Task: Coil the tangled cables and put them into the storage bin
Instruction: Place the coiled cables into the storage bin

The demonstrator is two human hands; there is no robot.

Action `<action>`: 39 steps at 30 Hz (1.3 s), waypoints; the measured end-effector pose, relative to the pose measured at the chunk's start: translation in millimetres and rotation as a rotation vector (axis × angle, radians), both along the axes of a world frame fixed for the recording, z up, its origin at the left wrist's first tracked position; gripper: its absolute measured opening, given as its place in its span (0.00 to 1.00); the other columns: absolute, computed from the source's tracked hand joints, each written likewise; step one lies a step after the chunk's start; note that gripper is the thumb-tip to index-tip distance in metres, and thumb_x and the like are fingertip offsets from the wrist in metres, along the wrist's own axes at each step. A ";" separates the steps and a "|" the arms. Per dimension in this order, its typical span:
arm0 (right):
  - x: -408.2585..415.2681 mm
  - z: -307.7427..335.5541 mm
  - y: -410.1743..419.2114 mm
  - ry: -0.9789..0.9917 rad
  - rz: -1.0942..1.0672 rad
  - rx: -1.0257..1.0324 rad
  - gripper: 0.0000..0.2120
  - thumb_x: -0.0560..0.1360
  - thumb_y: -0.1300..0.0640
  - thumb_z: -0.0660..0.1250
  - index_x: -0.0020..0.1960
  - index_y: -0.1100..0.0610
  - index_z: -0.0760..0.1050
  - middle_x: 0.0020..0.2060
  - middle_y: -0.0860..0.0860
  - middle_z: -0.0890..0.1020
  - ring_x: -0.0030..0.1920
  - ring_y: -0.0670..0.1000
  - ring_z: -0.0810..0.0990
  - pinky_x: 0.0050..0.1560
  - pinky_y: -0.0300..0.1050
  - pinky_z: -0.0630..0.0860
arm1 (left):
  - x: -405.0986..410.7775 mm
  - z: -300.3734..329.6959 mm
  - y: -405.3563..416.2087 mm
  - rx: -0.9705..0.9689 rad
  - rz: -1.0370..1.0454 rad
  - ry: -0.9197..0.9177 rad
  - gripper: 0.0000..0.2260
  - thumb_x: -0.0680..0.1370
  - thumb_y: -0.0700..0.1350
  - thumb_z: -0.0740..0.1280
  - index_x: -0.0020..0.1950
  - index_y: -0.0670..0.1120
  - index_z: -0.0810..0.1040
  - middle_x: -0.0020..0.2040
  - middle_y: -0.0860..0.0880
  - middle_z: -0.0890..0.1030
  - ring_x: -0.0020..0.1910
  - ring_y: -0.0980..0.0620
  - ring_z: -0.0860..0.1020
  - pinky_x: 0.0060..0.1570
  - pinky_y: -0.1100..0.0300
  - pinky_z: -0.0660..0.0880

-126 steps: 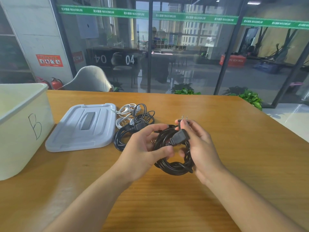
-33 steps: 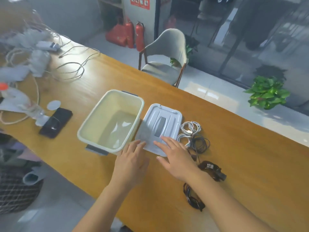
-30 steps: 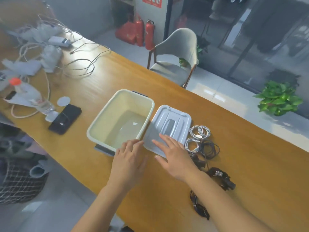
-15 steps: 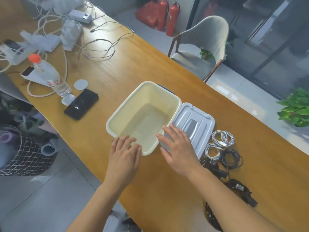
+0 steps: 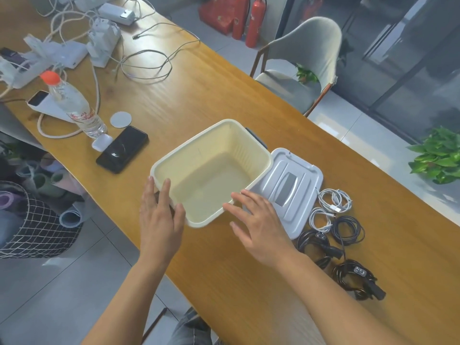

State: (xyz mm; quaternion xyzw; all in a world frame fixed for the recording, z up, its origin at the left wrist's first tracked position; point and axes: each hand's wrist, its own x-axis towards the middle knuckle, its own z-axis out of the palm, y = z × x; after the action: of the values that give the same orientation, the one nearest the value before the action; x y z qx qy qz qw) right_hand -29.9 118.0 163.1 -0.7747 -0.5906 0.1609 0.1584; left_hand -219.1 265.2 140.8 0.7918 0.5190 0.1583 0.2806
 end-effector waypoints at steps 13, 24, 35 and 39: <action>9.0 -4.2 20.2 0.078 -0.384 0.092 0.25 0.85 0.49 0.62 0.81 0.48 0.65 0.82 0.49 0.62 0.81 0.52 0.59 0.79 0.53 0.58 | -52.4 3.0 58.6 -0.104 -0.139 -0.017 0.28 0.85 0.36 0.55 0.84 0.50 0.58 0.85 0.54 0.49 0.83 0.58 0.48 0.78 0.58 0.51; 10.2 -20.0 25.4 0.325 -0.489 -0.005 0.32 0.86 0.52 0.59 0.84 0.38 0.49 0.83 0.42 0.56 0.78 0.47 0.63 0.72 0.46 0.65 | -63.9 -12.0 62.8 -0.318 -0.028 -0.186 0.29 0.86 0.42 0.60 0.85 0.55 0.53 0.83 0.56 0.59 0.81 0.55 0.57 0.80 0.46 0.56; 8.9 -13.5 0.8 0.366 -0.623 0.045 0.32 0.86 0.54 0.58 0.83 0.36 0.49 0.82 0.39 0.58 0.79 0.43 0.60 0.74 0.43 0.59 | -44.9 12.0 65.6 -0.345 -0.119 -0.219 0.28 0.86 0.42 0.61 0.83 0.59 0.57 0.64 0.84 0.63 0.65 0.81 0.62 0.69 0.57 0.61; 9.5 -0.2 -14.3 0.347 -0.697 0.089 0.31 0.85 0.54 0.59 0.83 0.36 0.51 0.81 0.39 0.60 0.79 0.44 0.62 0.72 0.43 0.62 | -31.2 29.9 64.9 -0.353 -0.176 -0.241 0.29 0.86 0.44 0.60 0.82 0.65 0.55 0.75 0.71 0.64 0.73 0.70 0.62 0.74 0.54 0.60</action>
State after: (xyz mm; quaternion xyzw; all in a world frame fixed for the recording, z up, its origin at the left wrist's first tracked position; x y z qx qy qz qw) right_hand -20.4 103.7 162.9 -0.8825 -0.2629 0.2002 0.3347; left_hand -250.3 330.1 170.8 0.7480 0.4303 0.1333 0.4874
